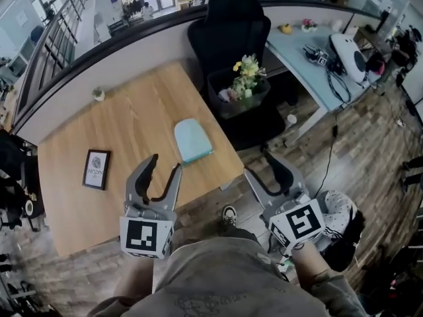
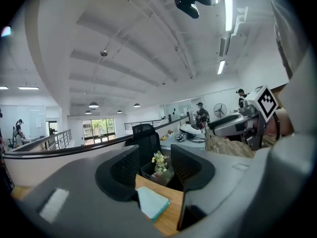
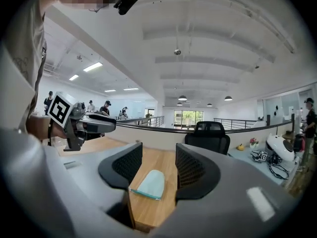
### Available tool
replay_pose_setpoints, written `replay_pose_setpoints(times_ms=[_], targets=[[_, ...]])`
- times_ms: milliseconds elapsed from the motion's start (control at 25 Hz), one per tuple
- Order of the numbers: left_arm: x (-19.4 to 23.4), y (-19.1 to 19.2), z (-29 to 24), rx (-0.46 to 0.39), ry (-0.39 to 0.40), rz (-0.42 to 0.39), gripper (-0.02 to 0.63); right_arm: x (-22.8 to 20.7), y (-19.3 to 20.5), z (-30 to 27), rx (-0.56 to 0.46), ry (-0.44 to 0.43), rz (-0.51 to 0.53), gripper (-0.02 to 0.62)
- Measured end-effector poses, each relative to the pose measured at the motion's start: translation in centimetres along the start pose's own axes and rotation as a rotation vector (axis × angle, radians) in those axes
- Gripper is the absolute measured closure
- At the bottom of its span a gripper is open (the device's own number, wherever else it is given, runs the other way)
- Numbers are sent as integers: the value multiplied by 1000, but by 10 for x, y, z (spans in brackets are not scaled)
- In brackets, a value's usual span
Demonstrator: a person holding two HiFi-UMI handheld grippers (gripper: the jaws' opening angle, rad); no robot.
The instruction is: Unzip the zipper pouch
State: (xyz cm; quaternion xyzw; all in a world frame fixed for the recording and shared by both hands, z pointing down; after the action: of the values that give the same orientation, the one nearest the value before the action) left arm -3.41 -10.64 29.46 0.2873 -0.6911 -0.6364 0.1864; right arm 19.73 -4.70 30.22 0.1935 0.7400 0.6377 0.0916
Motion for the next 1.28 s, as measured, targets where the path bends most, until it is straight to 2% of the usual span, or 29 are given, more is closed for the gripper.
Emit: replay_pose_setpoints(times_ms=[120, 240, 520, 800, 1120, 1280], targets=[[-6, -4, -19, 47, -58, 0, 414, -30, 3, -15, -7, -55, -5, 400], [-7, -10, -34, 30, -120, -24, 414, -52, 5, -32, -10, -112, -1, 400], [-2, -6, -49, 61, -215, -31, 414, -77, 14, -69, -2, -225, 23, 400], [10, 7, -50, 92, -238, 3, 414, -74, 22, -93, 38, -260, 18, 400], [30, 19, -57, 129, -212, 27, 414, -70, 37, -122, 106, -266, -22, 400], [37, 30, -67, 149, -189, 27, 414, -72, 53, -143, 175, -292, 50, 400]])
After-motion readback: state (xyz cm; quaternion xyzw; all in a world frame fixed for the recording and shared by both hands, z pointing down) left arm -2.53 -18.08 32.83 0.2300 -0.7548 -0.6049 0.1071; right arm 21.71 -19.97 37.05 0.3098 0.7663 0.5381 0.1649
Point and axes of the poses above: the fingertips, and each gripper's own axes: z backward along the fingers, x to its left, y out of its underside, the point moved 6 cm from there along z, backward along the fingers, and after that the axes turned 3 degrees about z, right-handed, at the moved point
